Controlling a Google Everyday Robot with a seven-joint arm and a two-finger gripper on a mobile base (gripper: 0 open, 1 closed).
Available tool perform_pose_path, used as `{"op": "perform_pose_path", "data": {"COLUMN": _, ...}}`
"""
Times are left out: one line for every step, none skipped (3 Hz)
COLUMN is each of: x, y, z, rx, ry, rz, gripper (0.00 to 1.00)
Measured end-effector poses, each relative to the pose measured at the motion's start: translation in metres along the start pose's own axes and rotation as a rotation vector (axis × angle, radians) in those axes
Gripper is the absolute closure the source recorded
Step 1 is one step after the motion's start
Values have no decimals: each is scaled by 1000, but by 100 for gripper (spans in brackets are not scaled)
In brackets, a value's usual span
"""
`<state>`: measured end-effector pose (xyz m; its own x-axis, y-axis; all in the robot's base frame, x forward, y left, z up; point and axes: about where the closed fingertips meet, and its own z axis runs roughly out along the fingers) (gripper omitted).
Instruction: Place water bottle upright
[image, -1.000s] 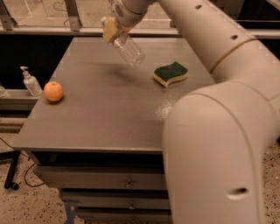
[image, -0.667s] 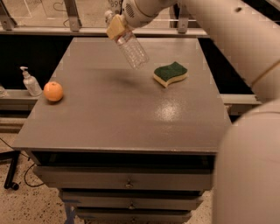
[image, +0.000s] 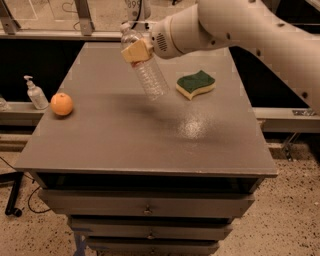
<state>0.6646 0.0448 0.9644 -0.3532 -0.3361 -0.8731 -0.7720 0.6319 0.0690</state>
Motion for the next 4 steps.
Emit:
{"op": "perform_pose_path", "data": {"x": 6, "y": -1, "z": -12, "rx": -7, "ry": -173, "rz": -4, "gripper": 100}}
{"op": "perform_pose_path", "data": {"x": 0, "y": -22, "z": -40, "rx": 36, "ry": -350, "rz": -14, "gripper": 100}}
{"op": "perform_pose_path", "data": {"x": 2, "y": -25, "z": -66, "rx": 46, "ry": -479, "rz": -22, "gripper": 100}}
{"op": "perform_pose_path", "data": {"x": 3, "y": -26, "z": -65, "rx": 45, "ry": -477, "rz": -21, "gripper": 100}}
